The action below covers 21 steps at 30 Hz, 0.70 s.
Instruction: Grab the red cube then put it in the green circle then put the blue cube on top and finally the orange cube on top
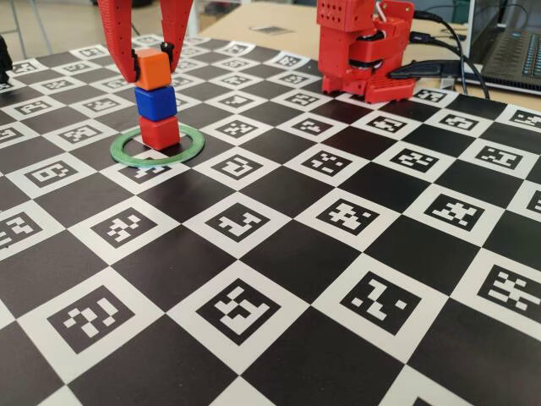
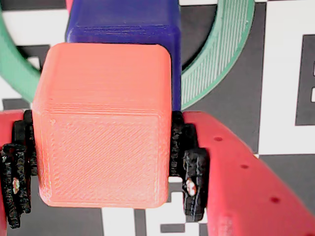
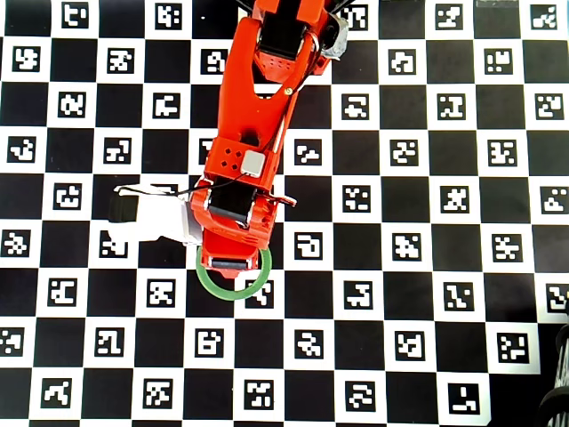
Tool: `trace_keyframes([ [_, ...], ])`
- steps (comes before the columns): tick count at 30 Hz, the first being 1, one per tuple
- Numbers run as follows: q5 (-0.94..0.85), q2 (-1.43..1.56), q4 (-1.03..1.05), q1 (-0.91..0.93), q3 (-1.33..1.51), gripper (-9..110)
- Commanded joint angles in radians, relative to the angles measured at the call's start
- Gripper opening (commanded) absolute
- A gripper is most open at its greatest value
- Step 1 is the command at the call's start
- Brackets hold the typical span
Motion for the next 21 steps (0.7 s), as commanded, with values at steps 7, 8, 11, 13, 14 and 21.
trace_keyframes([
  [7,-0.015,0.114,-0.018,0.005,0.018,9],
  [8,-0.015,0.114,-0.018,0.005,0.018,9],
  [11,-0.015,0.114,-0.020,0.006,0.018,9],
  [13,-0.017,0.114,-0.020,0.008,0.020,9],
  [14,-0.017,0.114,-0.020,0.008,0.020,9],
  [21,-0.015,0.117,-0.023,0.008,0.034,27],
])
